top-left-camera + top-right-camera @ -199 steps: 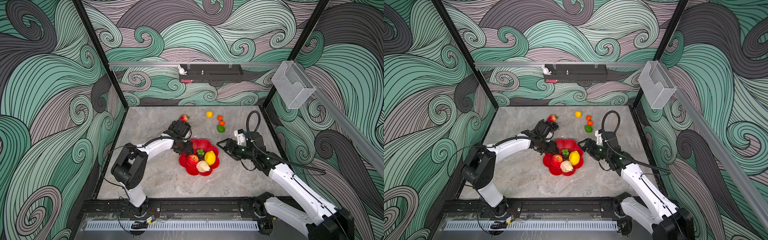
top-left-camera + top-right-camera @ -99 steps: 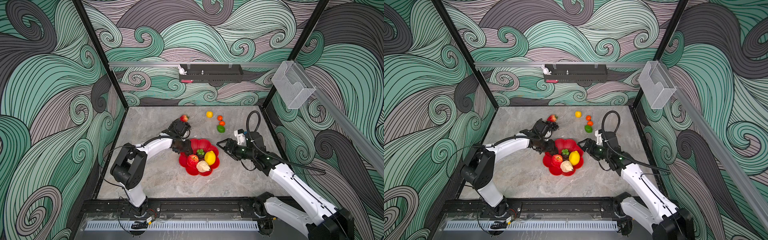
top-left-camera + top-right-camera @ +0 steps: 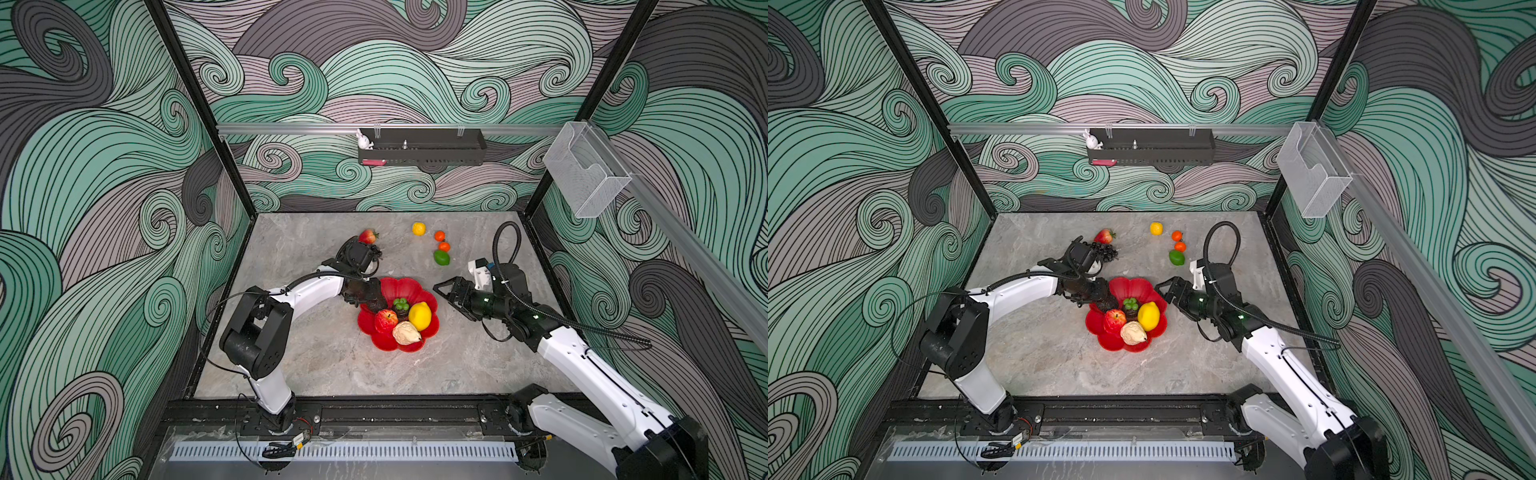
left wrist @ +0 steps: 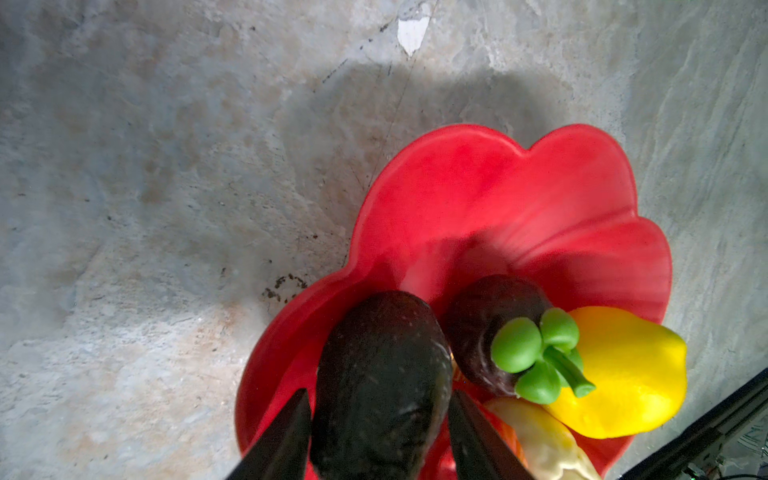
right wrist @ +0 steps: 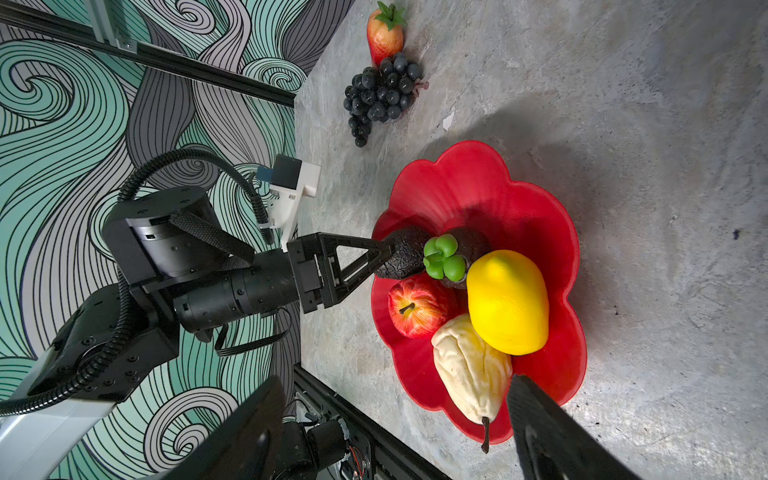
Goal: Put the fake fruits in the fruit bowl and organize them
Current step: 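Open the left gripper and draw it back while the right gripper withdraws, then move the right gripper to the green lime and grasp it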
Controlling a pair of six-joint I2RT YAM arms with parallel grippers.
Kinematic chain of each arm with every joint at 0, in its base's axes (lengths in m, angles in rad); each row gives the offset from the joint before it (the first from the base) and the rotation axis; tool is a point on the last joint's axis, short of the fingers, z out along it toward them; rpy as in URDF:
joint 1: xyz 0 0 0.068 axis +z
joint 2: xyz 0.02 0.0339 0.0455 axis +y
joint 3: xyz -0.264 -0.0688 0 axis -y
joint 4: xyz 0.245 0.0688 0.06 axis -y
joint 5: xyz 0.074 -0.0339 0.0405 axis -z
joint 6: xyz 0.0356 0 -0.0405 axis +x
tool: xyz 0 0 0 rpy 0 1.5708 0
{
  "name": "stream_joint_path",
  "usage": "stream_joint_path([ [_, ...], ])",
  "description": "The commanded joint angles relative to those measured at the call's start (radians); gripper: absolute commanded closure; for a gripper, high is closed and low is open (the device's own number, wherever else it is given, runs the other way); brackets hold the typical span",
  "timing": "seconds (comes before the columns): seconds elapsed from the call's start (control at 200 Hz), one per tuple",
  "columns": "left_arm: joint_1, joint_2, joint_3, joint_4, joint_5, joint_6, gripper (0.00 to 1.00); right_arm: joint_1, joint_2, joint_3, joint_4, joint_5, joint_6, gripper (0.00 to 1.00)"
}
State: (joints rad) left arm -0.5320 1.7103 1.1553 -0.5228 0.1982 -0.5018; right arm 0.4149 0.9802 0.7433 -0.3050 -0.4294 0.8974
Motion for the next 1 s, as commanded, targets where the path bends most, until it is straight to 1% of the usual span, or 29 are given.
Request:
stream_joint_path([
  [0.0,0.008,-0.049,0.003,-0.017,-0.019,-0.004,0.40,-0.004,0.002,0.018,-0.020,0.004,-0.026,0.15],
  [0.09,0.013,-0.074,0.004,-0.033,-0.054,-0.002,0.36,-0.004,0.009,0.047,-0.049,0.029,-0.065,0.15],
  [0.225,0.023,-0.134,-0.012,-0.043,-0.107,-0.004,0.33,-0.006,0.031,0.119,-0.157,0.093,-0.160,0.14],
  [0.38,0.039,-0.280,-0.102,0.036,-0.149,-0.016,0.31,-0.027,0.076,0.197,-0.224,0.199,-0.279,0.14],
  [0.395,0.040,-0.319,-0.114,0.045,-0.158,-0.015,0.31,-0.031,0.085,0.203,-0.229,0.209,-0.288,0.14],
  [0.45,0.040,-0.395,-0.166,0.081,-0.195,-0.013,0.30,-0.049,0.115,0.228,-0.239,0.241,-0.318,0.14],
  [0.53,0.041,-0.524,-0.260,0.145,-0.254,-0.001,0.30,-0.074,0.178,0.265,-0.237,0.274,-0.359,0.14],
  [0.58,0.041,-0.603,-0.322,0.183,-0.293,0.010,0.28,-0.086,0.225,0.295,-0.236,0.297,-0.382,0.14],
  [0.68,0.044,-0.755,-0.449,0.262,-0.374,0.016,0.25,-0.103,0.338,0.359,-0.236,0.309,-0.412,0.14],
  [0.786,0.044,-0.893,-0.590,0.382,-0.423,0.014,0.22,-0.107,0.456,0.430,-0.226,0.321,-0.441,0.14],
  [0.851,0.044,-0.958,-0.649,0.417,-0.438,0.015,0.19,-0.109,0.540,0.482,-0.235,0.341,-0.462,0.14],
  [0.916,0.044,-1.004,-0.689,0.440,-0.440,0.019,0.19,-0.113,0.615,0.535,-0.244,0.359,-0.485,0.15],
  [0.996,0.044,-1.041,-0.730,0.477,-0.422,0.026,0.17,-0.124,0.711,0.589,-0.252,0.360,-0.513,0.15],
])
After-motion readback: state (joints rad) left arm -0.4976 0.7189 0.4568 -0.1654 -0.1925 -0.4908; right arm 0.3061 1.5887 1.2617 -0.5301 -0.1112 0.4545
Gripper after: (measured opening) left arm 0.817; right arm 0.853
